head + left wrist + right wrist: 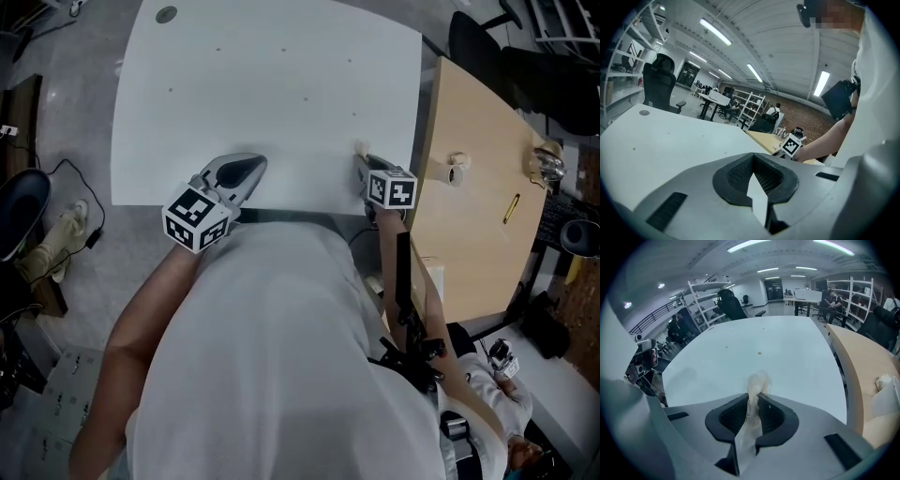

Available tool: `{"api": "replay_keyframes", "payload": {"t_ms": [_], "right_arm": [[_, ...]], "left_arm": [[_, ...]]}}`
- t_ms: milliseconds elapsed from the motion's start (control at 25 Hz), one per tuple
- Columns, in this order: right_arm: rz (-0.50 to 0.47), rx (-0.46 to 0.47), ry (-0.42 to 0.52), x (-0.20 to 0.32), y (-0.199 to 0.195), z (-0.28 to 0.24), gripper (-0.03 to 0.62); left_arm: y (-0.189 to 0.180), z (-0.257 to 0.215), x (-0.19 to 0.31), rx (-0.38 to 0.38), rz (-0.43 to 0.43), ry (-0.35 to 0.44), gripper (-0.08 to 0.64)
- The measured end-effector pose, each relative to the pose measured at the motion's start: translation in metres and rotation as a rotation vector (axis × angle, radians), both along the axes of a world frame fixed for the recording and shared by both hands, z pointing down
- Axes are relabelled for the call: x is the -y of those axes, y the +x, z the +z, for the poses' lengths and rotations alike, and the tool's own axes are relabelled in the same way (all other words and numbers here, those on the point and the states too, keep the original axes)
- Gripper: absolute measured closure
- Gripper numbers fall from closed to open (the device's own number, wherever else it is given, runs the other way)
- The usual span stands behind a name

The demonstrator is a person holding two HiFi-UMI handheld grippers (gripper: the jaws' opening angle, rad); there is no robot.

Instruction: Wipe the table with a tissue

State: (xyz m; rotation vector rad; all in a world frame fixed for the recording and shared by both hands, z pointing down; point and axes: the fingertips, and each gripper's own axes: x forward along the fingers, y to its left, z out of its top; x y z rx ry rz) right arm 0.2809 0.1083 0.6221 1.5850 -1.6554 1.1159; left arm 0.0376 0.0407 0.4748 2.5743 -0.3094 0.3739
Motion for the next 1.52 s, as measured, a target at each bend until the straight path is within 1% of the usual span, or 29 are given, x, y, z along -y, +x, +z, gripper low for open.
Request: {"api": "replay_keyframes", "payload": {"t_ms": [240,520,600,680,720,800,880,960,1080,1200,1280,1360,1520], "right_arm": [[0.038,0.022,-0.007,-0.002,-0.023,0.002,0.531],[-0.004,0.064,-0.007,0.004,-0.071,0.003,0.532],[-0.017,0.118,-0.011,0.007,-0.086,0.002,0.531],[-0.031,0.201,-0.01,0.01,-0.103,0.0,0.531],[-0.028,0.241,0.007,0.013,-0.11,-0.003,0.531],[0.006,0.314,0.076,0.022,-0.116,-0.016,0.531],[0.056,0.369,0.148,0.034,-0.111,-0.034,0.531],[0.1,0.398,0.199,0.041,-0.095,-0.051,0.531],[0.16,0.407,0.271,0.047,-0.063,-0.076,0.531],[0.21,0.397,0.324,0.049,-0.03,-0.089,0.531],[0.227,0.372,0.335,0.049,-0.009,-0.089,0.531],[0.23,0.332,0.317,0.047,0.01,-0.082,0.531],[0.17,0.229,0.257,0.054,0.035,-0.062,0.531]], "left_arm": [[-0.006,0.001,0.0,-0.004,0.036,-0.001,0.554],[-0.015,-0.001,0.005,-0.007,0.063,0.015,0.554],[-0.017,-0.002,0.006,-0.008,0.071,0.02,0.554],[-0.018,-0.004,0.006,-0.012,0.075,0.025,0.554],[-0.018,-0.005,0.006,-0.014,0.076,0.027,0.554],[-0.019,-0.007,0.007,-0.019,0.075,0.032,0.554],[-0.021,-0.008,0.01,-0.019,0.068,0.037,0.554],[-0.022,-0.007,0.011,-0.016,0.058,0.039,0.554],[-0.02,-0.006,0.011,-0.011,0.043,0.039,0.554],[-0.015,-0.007,0.01,-0.01,0.031,0.04,0.554],[-0.011,-0.007,0.008,-0.004,0.02,0.038,0.554],[-0.009,-0.007,0.005,0.01,0.009,0.036,0.554],[-0.006,-0.01,0.006,0.041,-0.019,0.042,0.554]]}}
